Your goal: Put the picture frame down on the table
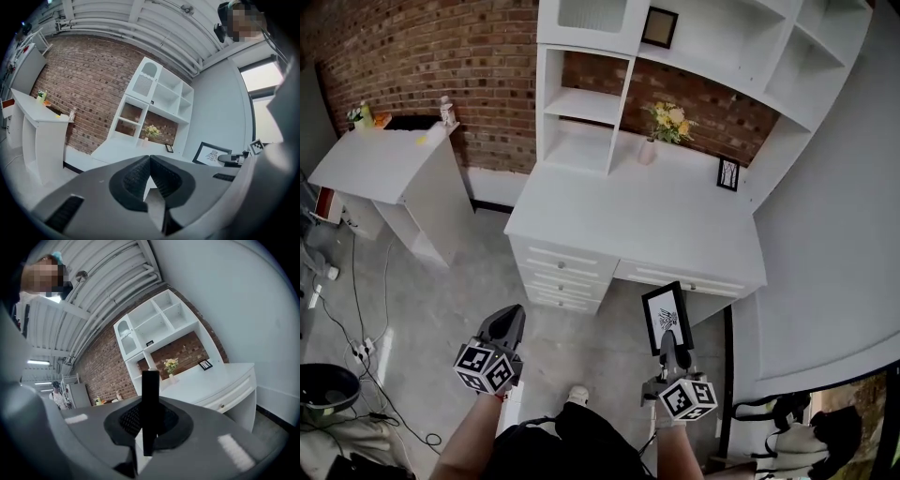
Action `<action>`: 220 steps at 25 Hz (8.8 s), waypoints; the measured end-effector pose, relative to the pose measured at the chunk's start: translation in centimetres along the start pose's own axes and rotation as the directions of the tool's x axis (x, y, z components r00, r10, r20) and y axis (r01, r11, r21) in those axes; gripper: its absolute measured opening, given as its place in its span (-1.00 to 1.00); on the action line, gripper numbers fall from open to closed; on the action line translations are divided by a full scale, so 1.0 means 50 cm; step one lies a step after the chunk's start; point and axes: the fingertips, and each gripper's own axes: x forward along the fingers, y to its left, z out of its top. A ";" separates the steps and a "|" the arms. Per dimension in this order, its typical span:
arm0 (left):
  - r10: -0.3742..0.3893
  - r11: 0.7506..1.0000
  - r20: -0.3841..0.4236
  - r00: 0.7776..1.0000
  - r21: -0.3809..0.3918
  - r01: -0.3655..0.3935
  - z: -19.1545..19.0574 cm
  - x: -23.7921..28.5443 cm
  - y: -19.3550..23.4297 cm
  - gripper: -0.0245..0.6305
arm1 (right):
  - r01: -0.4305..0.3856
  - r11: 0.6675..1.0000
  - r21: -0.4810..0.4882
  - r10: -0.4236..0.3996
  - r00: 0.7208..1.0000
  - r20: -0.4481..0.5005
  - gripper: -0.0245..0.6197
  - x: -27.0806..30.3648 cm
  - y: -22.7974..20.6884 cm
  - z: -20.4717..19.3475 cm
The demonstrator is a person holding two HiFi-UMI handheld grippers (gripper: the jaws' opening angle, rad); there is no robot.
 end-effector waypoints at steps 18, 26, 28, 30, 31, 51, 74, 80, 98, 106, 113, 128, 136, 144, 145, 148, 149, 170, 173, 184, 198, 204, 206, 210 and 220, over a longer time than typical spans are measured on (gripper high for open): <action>0.035 0.999 0.021 0.999 0.023 -0.035 0.018 0.143 0.000 -0.95 | -0.045 0.999 0.017 0.046 0.999 -0.021 -0.87 0.140 -0.096 0.016; 0.052 0.999 0.015 0.999 0.004 -0.052 0.010 0.175 0.026 -0.95 | -0.037 0.999 0.028 0.039 0.998 -0.058 -0.87 0.181 -0.115 -0.003; 0.049 0.999 0.013 0.999 -0.003 -0.049 0.008 0.196 0.038 -0.95 | -0.032 0.999 0.025 0.034 0.998 -0.058 -0.87 0.203 -0.120 -0.002; 0.041 0.999 0.014 0.999 -0.004 -0.041 0.011 0.222 0.049 -0.95 | -0.029 0.999 0.019 0.030 0.998 -0.059 -0.87 0.229 -0.125 -0.001; 0.035 0.999 0.013 0.999 -0.002 -0.035 0.014 0.237 0.054 -0.95 | -0.028 0.999 0.017 0.029 0.998 -0.060 -0.87 0.243 -0.127 -0.002; -0.036 0.999 -0.074 0.997 -0.015 0.035 0.059 0.501 0.208 -0.95 | 0.032 0.998 0.051 -0.024 0.990 -0.141 -0.87 0.519 -0.151 -0.067; -0.154 0.988 -0.173 0.973 -0.039 0.150 0.046 0.657 0.285 -0.95 | 0.097 0.995 0.007 -0.093 0.972 -0.217 -0.87 0.680 -0.144 -0.146; -0.197 0.980 -0.175 0.965 -0.028 0.195 0.055 0.688 0.292 -0.95 | 0.100 0.995 -0.030 -0.104 0.969 -0.223 -0.87 0.718 -0.127 -0.158; -0.165 0.985 -0.163 0.973 -0.074 0.154 0.054 0.706 0.296 -0.95 | 0.059 0.985 -0.163 -0.117 0.921 -0.372 -0.84 0.748 -0.143 -0.195; -0.158 0.986 -0.157 0.975 -0.079 0.147 0.055 0.737 0.258 -0.95 | 0.009 0.981 -0.192 -0.092 0.900 -0.425 -0.69 0.749 -0.165 -0.193; -0.158 0.986 -0.166 0.973 -0.070 0.149 0.048 0.758 0.228 -0.95 | -0.005 0.981 -0.193 -0.085 0.887 -0.454 -0.53 0.748 -0.194 -0.194; -0.159 0.987 -0.173 0.972 -0.057 0.152 0.046 0.775 0.202 -0.95 | 0.043 0.981 -0.190 -0.137 0.846 -0.515 -0.24 0.741 -0.241 -0.204; -0.155 0.987 -0.171 0.973 -0.061 0.147 0.047 0.767 0.206 -0.95 | 0.092 0.980 -0.176 -0.177 0.811 -0.558 -0.13 0.741 -0.258 -0.210; -0.149 0.988 -0.168 0.974 -0.063 0.140 0.047 0.759 0.207 -0.95 | 0.114 0.980 -0.164 -0.190 0.789 -0.585 -0.07 0.744 -0.265 -0.223; -0.147 0.988 -0.168 0.975 -0.063 0.138 0.047 0.757 0.208 -0.95 | 0.115 0.980 -0.164 -0.190 0.787 -0.587 -0.06 0.745 -0.265 -0.224; -0.140 0.989 -0.168 0.976 -0.064 0.131 0.049 0.752 0.214 -0.95 | 0.110 0.979 -0.169 -0.190 0.786 -0.589 -0.04 0.753 -0.260 -0.227; -0.137 0.990 -0.168 0.976 -0.063 0.128 0.050 0.750 0.215 -0.95 | 0.109 0.979 -0.170 -0.189 0.786 -0.589 -0.03 0.756 -0.257 -0.228; -0.079 0.995 -0.151 0.985 -0.072 0.069 0.055 0.724 0.251 -0.95 | 0.072 0.983 -0.171 -0.167 0.741 -0.650 0.03 0.795 -0.229 -0.264; -0.071 0.995 -0.147 0.987 -0.076 0.060 0.058 0.723 0.258 -0.95 | 0.060 0.976 -0.210 -0.188 0.722 -0.666 0.04 0.797 -0.228 -0.270; -0.059 0.996 -0.142 0.988 -0.082 0.048 0.059 0.725 0.264 -0.95 | 0.048 0.975 -0.218 -0.185 0.723 -0.666 0.04 0.797 -0.229 -0.271; -0.101 0.993 -0.151 0.983 -0.076 0.090 0.058 0.740 0.238 -0.95 | 0.046 0.978 -0.202 -0.155 0.807 -0.570 -0.03 0.787 -0.235 -0.216; -0.122 0.991 -0.157 0.980 -0.073 0.112 0.055 0.749 0.223 -0.95 | 0.048 0.975 -0.219 -0.162 0.828 -0.536 -0.33 0.774 -0.242 -0.196; -0.130 0.990 -0.159 0.979 -0.071 0.120 0.055 0.752 0.218 -0.95 | 0.049 0.972 -0.230 -0.166 0.837 -0.522 -0.47 0.770 -0.245 -0.187; -0.147 0.988 -0.163 0.976 -0.068 0.137 0.056 0.760 0.208 -0.95 | 0.056 0.963 -0.263 -0.182 0.856 -0.484 -0.83 0.762 -0.249 -0.164; -0.185 0.982 -0.153 0.971 -0.057 0.178 0.067 0.786 0.184 -0.95 | 0.036 0.954 -0.299 -0.144 0.926 -0.350 -0.91 0.753 -0.239 -0.079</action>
